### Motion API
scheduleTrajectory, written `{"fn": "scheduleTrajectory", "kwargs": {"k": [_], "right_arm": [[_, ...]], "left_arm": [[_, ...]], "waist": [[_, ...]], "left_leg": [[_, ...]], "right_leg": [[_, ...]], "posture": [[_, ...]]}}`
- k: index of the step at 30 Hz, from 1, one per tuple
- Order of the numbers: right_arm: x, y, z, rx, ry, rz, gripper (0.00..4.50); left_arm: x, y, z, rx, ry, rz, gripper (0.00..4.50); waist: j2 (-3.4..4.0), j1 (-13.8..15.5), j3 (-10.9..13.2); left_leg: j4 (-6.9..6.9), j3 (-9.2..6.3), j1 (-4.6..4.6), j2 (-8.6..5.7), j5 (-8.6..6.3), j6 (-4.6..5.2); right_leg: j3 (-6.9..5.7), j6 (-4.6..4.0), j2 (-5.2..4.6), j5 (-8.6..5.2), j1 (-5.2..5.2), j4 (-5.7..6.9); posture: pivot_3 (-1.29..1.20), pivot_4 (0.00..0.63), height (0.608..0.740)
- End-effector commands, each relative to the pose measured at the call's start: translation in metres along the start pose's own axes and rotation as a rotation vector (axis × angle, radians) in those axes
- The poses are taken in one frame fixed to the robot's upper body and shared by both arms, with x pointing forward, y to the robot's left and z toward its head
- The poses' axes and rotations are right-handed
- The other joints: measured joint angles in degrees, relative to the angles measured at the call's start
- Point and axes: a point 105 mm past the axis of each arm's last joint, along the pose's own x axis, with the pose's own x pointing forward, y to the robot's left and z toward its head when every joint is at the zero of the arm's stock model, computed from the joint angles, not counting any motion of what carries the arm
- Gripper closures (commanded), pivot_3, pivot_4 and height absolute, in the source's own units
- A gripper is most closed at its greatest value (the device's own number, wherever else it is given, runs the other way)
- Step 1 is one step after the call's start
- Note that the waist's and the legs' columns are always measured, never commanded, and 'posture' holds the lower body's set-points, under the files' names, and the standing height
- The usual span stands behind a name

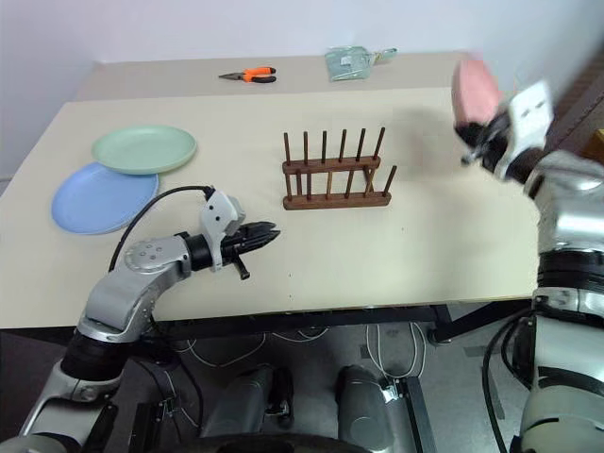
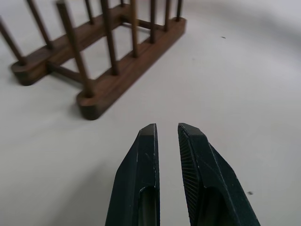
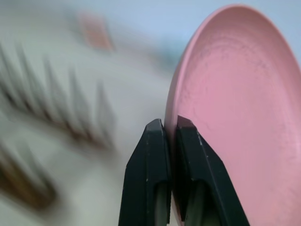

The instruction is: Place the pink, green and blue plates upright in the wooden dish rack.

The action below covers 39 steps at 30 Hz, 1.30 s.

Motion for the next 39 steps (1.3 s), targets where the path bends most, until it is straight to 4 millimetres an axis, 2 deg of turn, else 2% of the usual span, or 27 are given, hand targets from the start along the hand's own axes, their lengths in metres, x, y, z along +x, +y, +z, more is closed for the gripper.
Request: {"fn": "scheduleTrajectory", "kwargs": {"k": [1, 3, 6, 14, 23, 26, 29, 30, 32, 35, 37, 38, 39], "right_arm": [[0.004, 0.057, 0.041, 0.279, -0.158, 0.259, 4.43], [0.006, 0.070, 0.039, 0.355, -0.154, 0.308, 4.43], [0.015, 0.072, 0.020, 0.419, -0.080, 0.283, 4.43], [0.021, 0.053, -0.005, 0.458, -0.007, 0.212, 4.43], [0.030, 0.032, -0.029, 0.538, 0.051, 0.143, 4.43], [0.036, 0.029, -0.027, 0.513, 0.046, 0.121, 3.48], [0.041, 0.021, -0.017, 0.397, 0.003, 0.057, 2.00], [0.042, 0.015, -0.012, 0.287, -0.010, 0.004, 1.52], [0.042, 0.006, -0.003, 0.074, -0.031, -0.072, 1.51], [0.036, -0.006, 0.013, -0.083, -0.083, -0.157, 1.51], [0.029, -0.010, 0.029, -0.165, -0.133, -0.183, 1.51], [0.027, -0.004, 0.038, -0.237, -0.148, -0.156, 1.25], [0.025, 0.001, 0.043, -0.289, -0.153, -0.133, 0.94]], "left_arm": [[-0.004, 0.008, 0.010, 0.027, -0.033, 0.014, 3.85], [-0.002, 0.010, 0.011, 0.033, -0.035, 0.014, 3.85], [-0.001, 0.011, 0.013, 0.031, -0.047, 0.012, 3.85], [-0.005, 0.000, 0.012, 0.012, -0.065, -0.015, 3.85], [-0.008, 0.001, 0.012, 0.002, -0.068, 0.004, 3.85], [-0.010, 0.002, 0.011, -0.033, -0.072, 0.008, 3.85], [-0.012, 0.005, 0.013, -0.093, -0.086, 0.021, 2.97], [-0.014, 0.012, 0.017, -0.101, -0.107, 0.061, 2.47], [-0.018, 0.030, 0.023, -0.120, -0.150, 0.169, 1.43], [-0.032, 0.066, 0.040, -0.194, -0.263, 0.368, 0.03], [-0.053, 0.107, 0.050, -0.273, -0.350, 0.618, 0.03], [-0.068, 0.130, 0.051, -0.303, -0.368, 0.781, 0.01], [-0.079, 0.143, 0.051, -0.326, -0.375, 0.886, 0.00]], "waist": [[-0.02, 0.0, 0.0], [-0.03, 0.1, 0.0], [-0.02, 0.3, 0.0], [-0.02, 0.0, 0.0], [-0.02, 0.0, 0.0], [-0.02, 0.0, 0.0], [-0.03, 0.0, 0.0], [-0.03, 0.0, 0.0], [-0.03, 0.1, 0.0], [-0.06, 0.2, 0.0], [-0.15, 0.2, 0.1], [-0.17, 0.2, 0.1], [-0.18, 0.2, 0.1]], "left_leg": [[-0.01, -0.01, 0.00, 0.00, -0.07, -0.08], [-0.04, -0.02, 0.00, -0.02, -0.13, -0.08], [-0.06, -0.01, -0.08, -0.15, -0.19, 0.00], [-0.05, 0.07, -0.36, -0.25, -0.11, 0.26], [-0.04, 0.12, -0.36, -0.24, -0.10, 0.28], [-0.02, 0.13, -0.36, -0.23, -0.10, 0.28], [-0.02, 0.13, -0.36, -0.23, -0.10, 0.28], [-0.02, 0.13, -0.36, -0.23, -0.10, 0.28], [-0.02, 0.14, -0.36, -0.23, -0.09, 0.28], [-0.01, 0.15, -0.36, -0.23, -0.09, 0.27], [0.00, 0.14, -0.37, -0.23, -0.08, 0.27], [0.01, 0.14, -0.37, -0.22, -0.07, 0.25], [0.02, 0.13, -0.37, -0.22, -0.06, 0.25]], "right_leg": [[0.00, -0.01, -0.02, 0.01, 0.00, -0.01], [-0.02, -0.02, -0.08, 0.01, -0.01, -0.03], [-0.04, -0.02, -0.22, 0.02, -0.07, -0.03], [-0.05, 0.01, -0.23, 0.03, -0.30, -0.04], [-0.05, 0.03, -0.14, 0.02, -0.30, -0.01], [-0.05, 0.03, -0.11, 0.02, -0.29, 0.00], [-0.04, 0.04, -0.10, 0.02, -0.31, 0.01], [-0.04, 0.04, -0.09, 0.02, -0.31, 0.01], [-0.04, 0.05, -0.07, 0.01, -0.31, 0.01], [-0.04, 0.07, 0.02, 0.00, -0.30, 0.02], [-0.04, 0.08, 0.03, 0.01, -0.28, 0.02], [-0.04, 0.09, 0.04, 0.01, -0.28, 0.02], [-0.04, 0.09, 0.05, 0.01, -0.28, 0.03]], "posture": [[0.00, 0.150, 0.740], [0.00, 0.150, 0.740], [0.00, 0.150, 0.740], [0.00, 0.150, 0.740], [0.00, 0.150, 0.740], [0.00, 0.150, 0.740], [0.00, 0.150, 0.740], [0.00, 0.150, 0.740], [0.00, 0.150, 0.740], [0.00, 0.150, 0.740], [0.00, 0.150, 0.740], [0.00, 0.150, 0.740], [0.00, 0.150, 0.740]]}}
